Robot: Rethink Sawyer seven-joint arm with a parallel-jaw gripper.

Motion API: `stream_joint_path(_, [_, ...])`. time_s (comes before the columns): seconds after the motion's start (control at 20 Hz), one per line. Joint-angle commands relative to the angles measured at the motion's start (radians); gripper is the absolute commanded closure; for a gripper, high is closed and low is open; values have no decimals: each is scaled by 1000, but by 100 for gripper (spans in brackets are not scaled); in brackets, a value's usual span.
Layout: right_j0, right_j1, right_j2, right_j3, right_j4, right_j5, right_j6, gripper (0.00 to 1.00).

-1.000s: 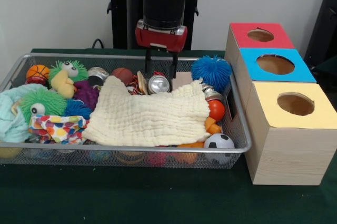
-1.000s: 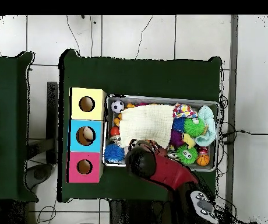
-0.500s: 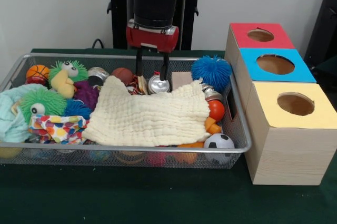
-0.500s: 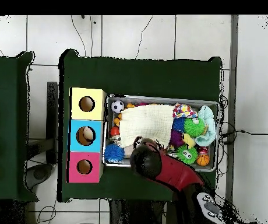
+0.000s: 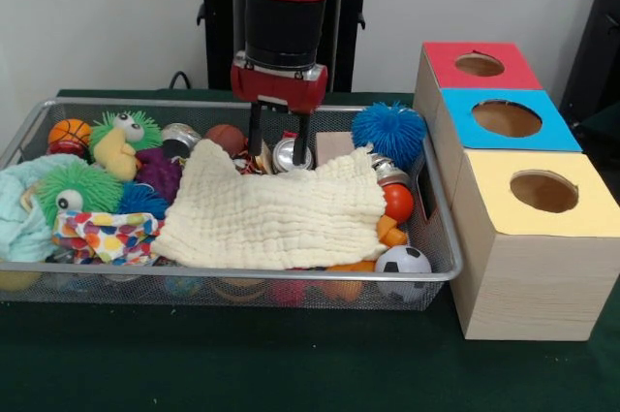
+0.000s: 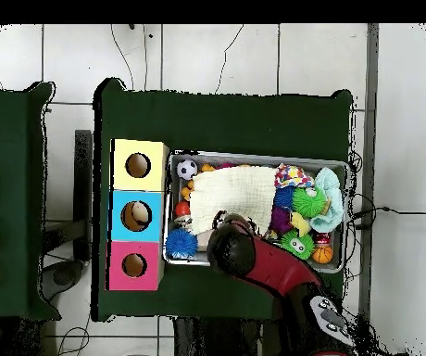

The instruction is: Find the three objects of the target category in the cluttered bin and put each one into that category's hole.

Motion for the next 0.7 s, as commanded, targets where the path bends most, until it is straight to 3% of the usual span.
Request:
stream_joint_path(0.05, [13,107,87,-133,69,-97,227,0])
stream_joint_path(0.25, [8,84,75,-144,56,-25,178,0])
stream_joint_path(0.5, [-32,37,85,-195,-41,171,3,0])
stream_joint_path(0.7, [-65,12,100,-204,-94,265,-63,0])
